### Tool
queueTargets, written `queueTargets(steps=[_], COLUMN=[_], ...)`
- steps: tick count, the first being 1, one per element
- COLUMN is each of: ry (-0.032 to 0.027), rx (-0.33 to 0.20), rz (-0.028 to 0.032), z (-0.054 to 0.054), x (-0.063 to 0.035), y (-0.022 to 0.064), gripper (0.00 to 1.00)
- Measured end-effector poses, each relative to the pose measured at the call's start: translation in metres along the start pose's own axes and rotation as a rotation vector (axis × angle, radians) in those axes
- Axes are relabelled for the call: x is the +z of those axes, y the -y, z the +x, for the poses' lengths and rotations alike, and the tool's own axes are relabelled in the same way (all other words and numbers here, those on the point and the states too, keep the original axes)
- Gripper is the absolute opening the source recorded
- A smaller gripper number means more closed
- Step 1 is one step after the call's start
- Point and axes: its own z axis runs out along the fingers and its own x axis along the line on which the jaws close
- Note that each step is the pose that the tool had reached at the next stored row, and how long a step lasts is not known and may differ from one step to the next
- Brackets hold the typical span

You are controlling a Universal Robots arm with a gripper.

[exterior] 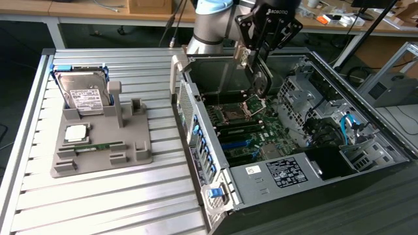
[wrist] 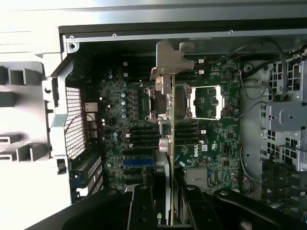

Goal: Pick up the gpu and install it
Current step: 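Pick up the gpu and move the gpu toward the slot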

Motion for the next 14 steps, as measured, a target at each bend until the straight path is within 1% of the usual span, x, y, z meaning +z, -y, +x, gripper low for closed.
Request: queueTargets(steps=[8, 14], ry=[-0.0001, -0.0001], rx=[0.0, 0.0], rz=[0.0001, 0.0001], z=[-0.008, -0.019], x=[0.0025, 0.0053], y=[0.0048, 0.0055], gripper=[0.27, 0.27])
